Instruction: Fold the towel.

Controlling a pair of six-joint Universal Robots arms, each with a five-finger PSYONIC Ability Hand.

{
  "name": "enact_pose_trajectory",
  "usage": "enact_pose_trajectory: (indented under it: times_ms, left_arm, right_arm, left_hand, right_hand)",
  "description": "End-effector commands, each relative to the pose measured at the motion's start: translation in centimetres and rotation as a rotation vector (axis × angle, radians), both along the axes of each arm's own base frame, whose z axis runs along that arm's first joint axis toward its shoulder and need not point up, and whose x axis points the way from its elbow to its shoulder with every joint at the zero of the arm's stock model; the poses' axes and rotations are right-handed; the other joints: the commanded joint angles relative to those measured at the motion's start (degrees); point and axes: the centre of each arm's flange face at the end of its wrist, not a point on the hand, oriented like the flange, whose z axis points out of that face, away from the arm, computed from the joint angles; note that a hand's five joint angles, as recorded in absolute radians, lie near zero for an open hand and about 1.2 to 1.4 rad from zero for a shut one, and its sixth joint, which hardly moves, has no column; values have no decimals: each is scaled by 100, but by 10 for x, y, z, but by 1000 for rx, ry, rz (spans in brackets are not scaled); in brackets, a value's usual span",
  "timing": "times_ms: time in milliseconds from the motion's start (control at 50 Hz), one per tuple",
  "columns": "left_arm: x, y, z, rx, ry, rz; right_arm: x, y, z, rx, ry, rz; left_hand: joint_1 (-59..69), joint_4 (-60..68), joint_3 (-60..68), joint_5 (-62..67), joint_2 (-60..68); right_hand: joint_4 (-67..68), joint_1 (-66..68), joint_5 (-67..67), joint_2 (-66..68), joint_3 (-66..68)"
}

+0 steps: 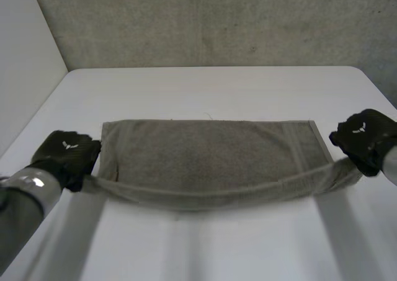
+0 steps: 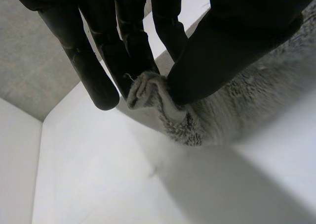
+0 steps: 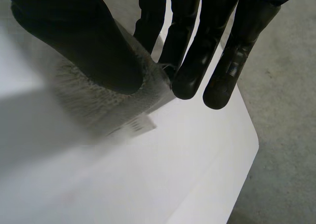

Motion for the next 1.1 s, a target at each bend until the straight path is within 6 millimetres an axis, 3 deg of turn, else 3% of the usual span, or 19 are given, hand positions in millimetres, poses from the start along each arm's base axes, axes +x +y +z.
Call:
enact_pose_trajectory:
  times_ms: [20, 60, 120, 160, 320, 640, 780, 820, 860, 880, 920, 940, 960, 980, 1000, 1020, 1040, 1080, 1100]
  left_arm:
    - [-22, -65, -34, -40, 10, -7]
    - [-27, -80, -39, -52, 13, -9]
    - [-37, -108, -45, -95, 27, -15]
    - [-46, -135, -48, -153, 45, -13]
    - [-63, -187, -56, -255, 74, -13]
    - [-74, -218, -98, -319, -44, -46]
    - [-75, -219, -91, -340, -37, -47]
    - [-77, -220, -82, -362, -31, -51]
    - [-81, -231, -47, -478, 3, -45]
    - [-81, -231, -47, -479, 3, -45]
    - [-84, -243, 17, -681, 68, -21]
    - [-84, -243, 18, -682, 68, -20]
    - [-85, -244, 58, -795, 110, -12]
    - [-85, -244, 58, -796, 110, -12]
    - [-82, -241, 98, -905, 158, 3]
    - [-78, -232, 141, -1008, 222, 21]
    - [-78, -232, 141, -1009, 223, 21]
    - [-66, -207, 209, -1150, 363, 54]
    - [-66, -206, 210, -1150, 364, 54]
  right_arm:
    - [21, -53, -31, -51, -55, -40]
    - [36, -76, -44, -97, -48, -45]
    - [39, -88, -50, -125, -46, -49]
    - [47, -113, -60, -194, -62, -50]
    - [60, -160, -72, -377, -88, -56]
    - [68, -195, -91, -524, -108, -56]
    - [68, -196, -93, -524, -108, -56]
    - [70, -199, -75, -568, -122, -46]
    - [72, -204, -60, -612, -135, -40]
    - [72, -204, -60, -613, -135, -40]
    - [74, -212, -12, -741, -172, -43]
    - [74, -212, -12, -742, -173, -43]
    - [74, -213, 29, -837, -210, -42]
    - [73, -208, 72, -938, -248, -41]
    - [73, -208, 73, -939, -249, -41]
    - [70, -199, 116, -1037, -304, -40]
    - [70, -199, 116, -1038, -305, -40]
    - [62, -175, 180, -1171, -449, -27]
    - [62, -175, 181, -1171, -450, -27]
  left_hand:
    - [1187, 1023, 1034, 1086, 1027]
    - [1187, 1023, 1034, 1086, 1027]
    - [1187, 1023, 1034, 1086, 1027]
    - [1187, 1023, 1034, 1086, 1027]
    - [1187, 1023, 1034, 1086, 1027]
    - [1187, 1023, 1034, 1086, 1027]
    - [1187, 1023, 1034, 1086, 1027]
    - [1187, 1023, 1034, 1086, 1027]
    - [1187, 1023, 1034, 1086, 1027]
    - [1187, 1023, 1034, 1086, 1027]
    - [1187, 1023, 1034, 1086, 1027]
    - [1187, 1023, 1034, 1086, 1027]
    - [1187, 1023, 1034, 1086, 1027]
    - [1187, 1023, 1034, 1086, 1027]
    - [1187, 1023, 1034, 1086, 1027]
    - [1187, 1023, 1034, 1086, 1027]
    - [1187, 1023, 1034, 1086, 1027]
    - [1187, 1023, 1034, 1086, 1027]
    - [1187, 1023, 1034, 1086, 1027]
  right_hand:
    - [1158, 2441, 1334, 1248, 1201]
    - [1158, 2441, 1334, 1248, 1201]
    - [1158, 2441, 1334, 1248, 1201]
    - [1158, 2441, 1334, 1248, 1201]
    - [1158, 2441, 1334, 1248, 1201]
    - [1158, 2441, 1334, 1248, 1201]
    - [1158, 2441, 1334, 1248, 1201]
    - [1158, 2441, 1334, 1248, 1201]
    - [1158, 2441, 1334, 1248, 1201]
    - [1158, 2441, 1334, 1248, 1201]
    - [1158, 2441, 1334, 1248, 1201]
    - [1158, 2441, 1334, 1248, 1201]
    - [1158, 2441, 1334, 1248, 1201]
    - [1158, 2441, 1334, 1248, 1201]
    - [1158, 2441, 1334, 1248, 1201]
    - [1158, 2441, 1334, 1248, 1201]
    - [1158, 2441, 1334, 1248, 1201]
    - [1158, 2441, 1334, 1248, 1201]
    - [1158, 2441, 1334, 1248, 1201]
